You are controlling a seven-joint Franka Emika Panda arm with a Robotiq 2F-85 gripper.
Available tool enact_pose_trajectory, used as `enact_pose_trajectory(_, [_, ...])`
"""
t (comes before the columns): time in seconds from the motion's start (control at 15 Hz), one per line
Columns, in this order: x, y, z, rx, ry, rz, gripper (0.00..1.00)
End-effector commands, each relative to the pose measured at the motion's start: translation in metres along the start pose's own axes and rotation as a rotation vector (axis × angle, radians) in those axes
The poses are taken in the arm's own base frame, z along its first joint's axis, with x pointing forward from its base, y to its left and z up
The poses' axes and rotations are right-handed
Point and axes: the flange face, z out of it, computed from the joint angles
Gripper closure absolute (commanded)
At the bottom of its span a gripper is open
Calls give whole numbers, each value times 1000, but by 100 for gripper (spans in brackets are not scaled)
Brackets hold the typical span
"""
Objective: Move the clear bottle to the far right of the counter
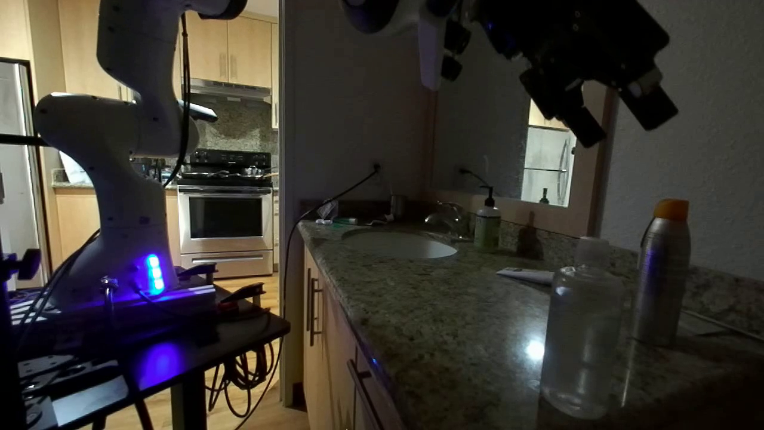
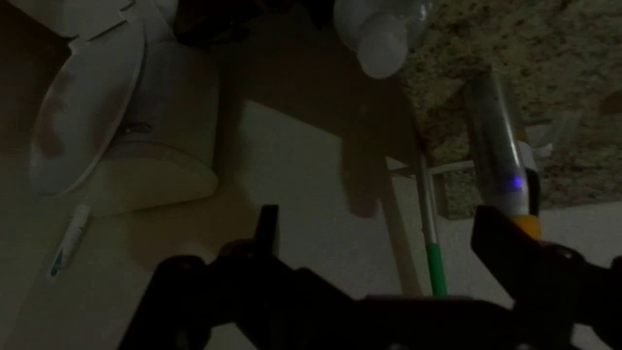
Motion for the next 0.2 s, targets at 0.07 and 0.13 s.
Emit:
enact_pose_trajectory(0.07, [13,30,-85,178,-33,146,0])
enact_pose_trajectory(0.13, [17,36,-100,212,-46,173,0])
